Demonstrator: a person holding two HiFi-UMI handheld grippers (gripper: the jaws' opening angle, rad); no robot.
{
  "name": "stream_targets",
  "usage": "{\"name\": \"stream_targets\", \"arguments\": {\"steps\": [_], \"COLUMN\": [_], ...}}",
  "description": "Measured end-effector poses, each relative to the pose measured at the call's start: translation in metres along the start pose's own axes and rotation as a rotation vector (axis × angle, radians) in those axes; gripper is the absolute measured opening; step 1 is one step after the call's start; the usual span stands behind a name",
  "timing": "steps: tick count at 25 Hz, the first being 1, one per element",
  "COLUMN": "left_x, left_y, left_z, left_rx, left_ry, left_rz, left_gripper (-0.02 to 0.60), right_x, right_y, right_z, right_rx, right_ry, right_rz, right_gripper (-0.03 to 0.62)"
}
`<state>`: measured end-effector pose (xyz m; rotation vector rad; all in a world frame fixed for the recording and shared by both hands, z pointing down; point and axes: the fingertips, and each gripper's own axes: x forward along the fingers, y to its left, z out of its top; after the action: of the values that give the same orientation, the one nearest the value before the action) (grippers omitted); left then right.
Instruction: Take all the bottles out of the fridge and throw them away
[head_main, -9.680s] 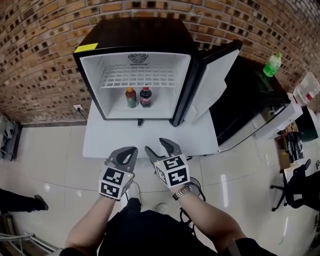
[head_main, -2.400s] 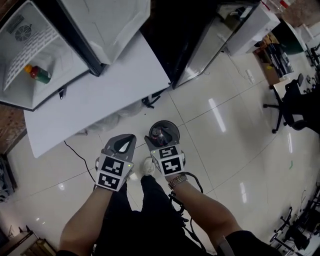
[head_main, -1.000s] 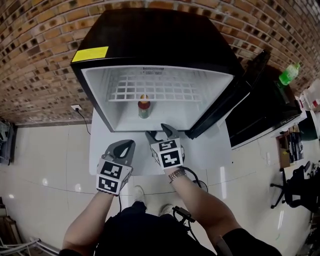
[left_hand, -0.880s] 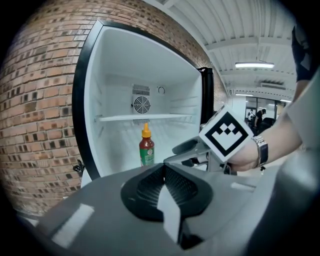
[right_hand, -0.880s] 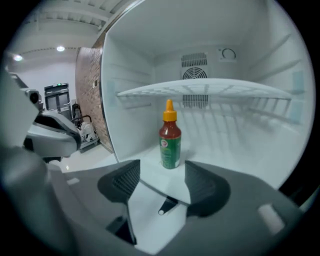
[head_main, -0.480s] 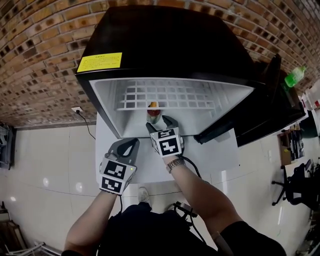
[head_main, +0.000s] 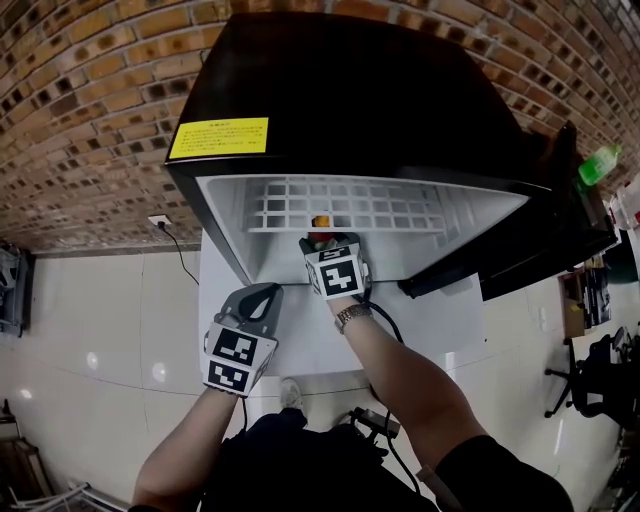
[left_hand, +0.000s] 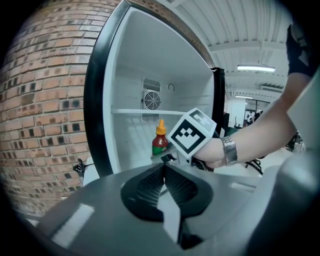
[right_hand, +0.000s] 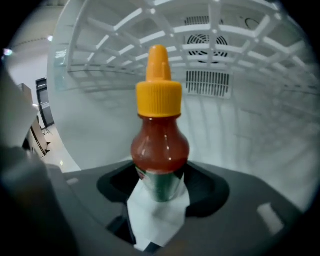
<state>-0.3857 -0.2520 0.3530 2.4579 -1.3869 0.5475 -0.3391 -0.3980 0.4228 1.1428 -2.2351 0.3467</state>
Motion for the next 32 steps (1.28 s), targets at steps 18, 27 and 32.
{"name": "stream_targets", "arguments": {"steps": [18, 27, 32], "left_x": [0.018, 0.037, 0.052], "left_y": [-0.079, -0.160, -0.222], "left_z": [0.008, 0.018, 0.015], "left_rx": [0.040, 0.098, 0.126], "left_ry": [0.014, 0.022, 0.028], "left_rz": [-0.073, -0.164, -0.227], "left_gripper": [0.003, 0.003, 0.003], "right_x": [-0.099, -0.173, -0.223], "right_y": [-0.008, -0.039, -0.065], "right_z": [-0.052, -0.103, -0.151], "right_rx": [0.031, 0.092, 0.132], "right_ry": [-0.041, -0.058, -0.039], "right_rz": [0.037, -0.001, -0.045], "right_gripper": [0.275, 0.275, 0.275]}}
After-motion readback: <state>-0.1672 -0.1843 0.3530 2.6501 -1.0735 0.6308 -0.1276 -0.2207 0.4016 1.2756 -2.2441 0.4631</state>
